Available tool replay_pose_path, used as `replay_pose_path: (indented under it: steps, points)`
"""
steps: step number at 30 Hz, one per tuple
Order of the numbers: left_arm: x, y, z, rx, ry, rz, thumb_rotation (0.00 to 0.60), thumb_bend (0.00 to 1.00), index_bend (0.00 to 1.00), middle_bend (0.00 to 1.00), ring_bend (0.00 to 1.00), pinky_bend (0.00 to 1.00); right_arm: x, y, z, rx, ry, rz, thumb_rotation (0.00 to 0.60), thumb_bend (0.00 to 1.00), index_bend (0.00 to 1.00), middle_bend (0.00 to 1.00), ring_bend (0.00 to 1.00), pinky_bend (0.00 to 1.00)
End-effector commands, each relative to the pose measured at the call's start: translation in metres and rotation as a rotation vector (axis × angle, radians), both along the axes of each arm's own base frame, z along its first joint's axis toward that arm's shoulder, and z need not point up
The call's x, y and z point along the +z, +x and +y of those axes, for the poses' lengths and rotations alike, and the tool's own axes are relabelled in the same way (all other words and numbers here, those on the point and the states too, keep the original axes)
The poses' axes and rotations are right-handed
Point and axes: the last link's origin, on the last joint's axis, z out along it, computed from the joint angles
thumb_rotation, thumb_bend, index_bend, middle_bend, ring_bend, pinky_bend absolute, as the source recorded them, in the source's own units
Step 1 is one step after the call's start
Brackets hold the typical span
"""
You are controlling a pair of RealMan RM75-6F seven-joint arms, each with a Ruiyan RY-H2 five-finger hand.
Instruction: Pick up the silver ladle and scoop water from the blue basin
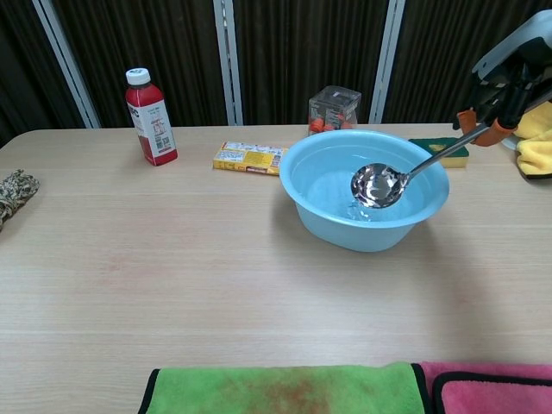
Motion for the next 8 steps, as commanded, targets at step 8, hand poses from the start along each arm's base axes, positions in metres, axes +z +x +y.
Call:
replay_pose_path:
  steps: [8]
  points:
    - [-0.0029, -0.0002, 0.0004, 0.004, -0.005, 0.013, 0.291, 0.28, 0.0, 0.0, 0.0, 0.0, 0.0047, -0.0061, 0.0008, -0.019, -0.01, 0.011, 0.599, 0.67, 0.78, 0.06, 0.0, 0.0]
